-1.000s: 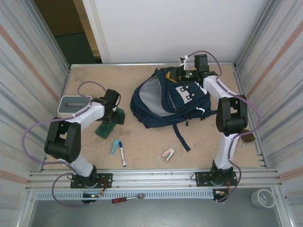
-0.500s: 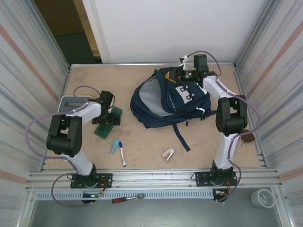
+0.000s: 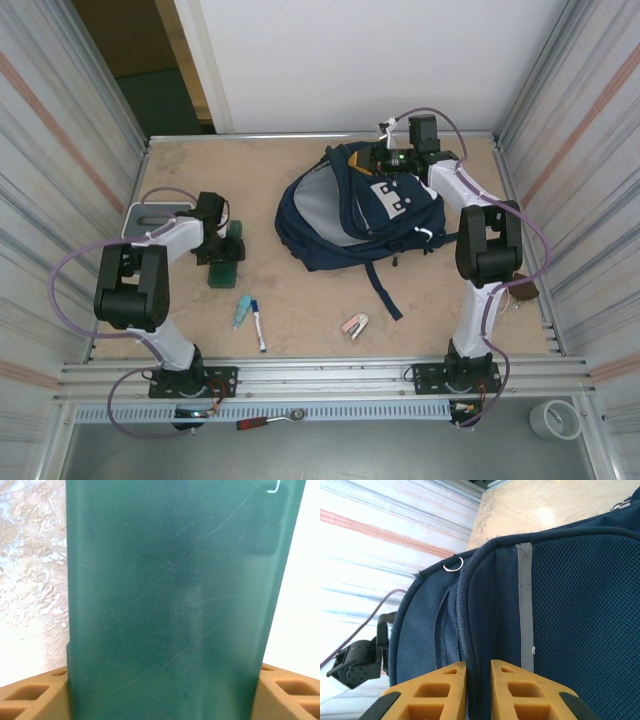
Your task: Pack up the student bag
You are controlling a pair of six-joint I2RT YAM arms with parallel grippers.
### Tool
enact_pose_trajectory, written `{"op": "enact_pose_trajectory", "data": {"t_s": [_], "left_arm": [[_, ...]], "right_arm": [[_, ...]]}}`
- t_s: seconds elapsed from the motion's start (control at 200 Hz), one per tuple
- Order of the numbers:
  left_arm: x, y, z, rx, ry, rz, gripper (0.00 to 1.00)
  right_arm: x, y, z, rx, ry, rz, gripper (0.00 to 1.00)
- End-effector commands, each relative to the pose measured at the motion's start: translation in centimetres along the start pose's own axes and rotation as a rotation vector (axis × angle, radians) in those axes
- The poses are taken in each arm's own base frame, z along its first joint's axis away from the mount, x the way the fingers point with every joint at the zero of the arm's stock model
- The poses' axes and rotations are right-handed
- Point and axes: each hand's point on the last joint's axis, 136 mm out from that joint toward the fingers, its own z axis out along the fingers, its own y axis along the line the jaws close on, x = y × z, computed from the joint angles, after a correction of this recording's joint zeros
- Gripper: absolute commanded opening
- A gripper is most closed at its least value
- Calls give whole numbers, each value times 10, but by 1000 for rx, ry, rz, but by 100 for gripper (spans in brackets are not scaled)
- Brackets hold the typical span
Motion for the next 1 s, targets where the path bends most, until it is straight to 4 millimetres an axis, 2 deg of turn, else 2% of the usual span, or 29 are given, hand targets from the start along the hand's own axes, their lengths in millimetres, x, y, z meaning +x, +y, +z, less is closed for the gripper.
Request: {"op": "enact_pose_trajectory", "data": {"t_s": [0.0, 0.1, 0.185, 0.301, 0.411, 0.471, 0.601, 0.726, 0.857, 0.927, 0.992], "left_arm": [[-11, -2, -22, 28, -69, -44, 66], [-23, -8, -52, 71, -164, -100, 61], [-33, -29, -85, 171, -270, -137, 58], [-45, -75, -128, 323, -397, -145, 58], [-56, -122, -150, 451, -433, -146, 58], [-64, -147, -155, 498, -433, -140, 58], [-85, -194, -148, 554, -399, -155, 60], [-106, -224, -134, 588, -366, -179, 59], [-114, -232, -117, 572, -347, -207, 59], [-110, -227, -118, 553, -358, -210, 59], [-106, -215, -128, 529, -393, -205, 59]], "right_arm": [[4, -10, 2, 13, 8, 42, 17], [3, -3, -2, 9, 1, 31, 17], [2, 0, -3, 9, -4, 27, 17], [2, 3, -2, -11, 1, 33, 17], [0, 5, -5, -15, -5, 33, 17], [-5, 9, -7, -34, -14, 35, 17], [-16, 22, -10, -111, -26, 61, 17], [-21, 26, -13, -103, -38, 54, 14], [-13, 9, -14, 23, -29, 46, 14], [0, 0, -19, 154, -17, -11, 21], [12, -6, -24, 263, -17, -79, 30]]}}
